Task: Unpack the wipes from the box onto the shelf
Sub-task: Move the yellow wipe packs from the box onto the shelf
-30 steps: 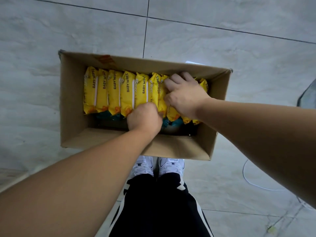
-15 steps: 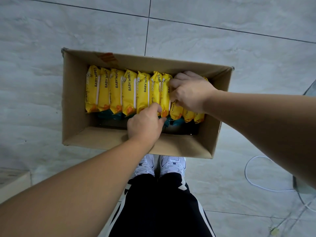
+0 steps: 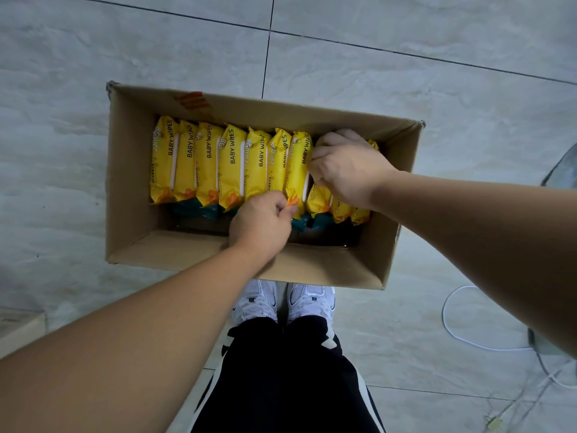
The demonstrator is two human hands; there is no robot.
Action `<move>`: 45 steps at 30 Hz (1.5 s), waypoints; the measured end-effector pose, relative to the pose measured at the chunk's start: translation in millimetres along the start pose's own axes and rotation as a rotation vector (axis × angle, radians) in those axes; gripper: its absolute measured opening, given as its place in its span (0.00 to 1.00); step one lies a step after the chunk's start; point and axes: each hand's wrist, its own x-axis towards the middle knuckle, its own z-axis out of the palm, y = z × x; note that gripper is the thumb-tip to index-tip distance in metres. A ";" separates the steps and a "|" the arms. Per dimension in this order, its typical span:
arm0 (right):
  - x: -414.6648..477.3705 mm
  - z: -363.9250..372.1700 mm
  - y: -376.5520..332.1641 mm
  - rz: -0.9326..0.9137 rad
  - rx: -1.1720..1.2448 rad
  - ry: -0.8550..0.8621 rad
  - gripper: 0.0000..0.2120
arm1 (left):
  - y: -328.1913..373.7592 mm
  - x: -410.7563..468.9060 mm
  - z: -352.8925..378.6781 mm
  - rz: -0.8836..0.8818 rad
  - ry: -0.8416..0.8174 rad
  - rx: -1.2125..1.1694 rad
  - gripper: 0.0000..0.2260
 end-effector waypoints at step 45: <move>-77.2 -782.3 -204.6 0.105 0.249 0.333 0.05 | 294.9 -294.3 -636.5 0.441 0.270 -0.771 0.11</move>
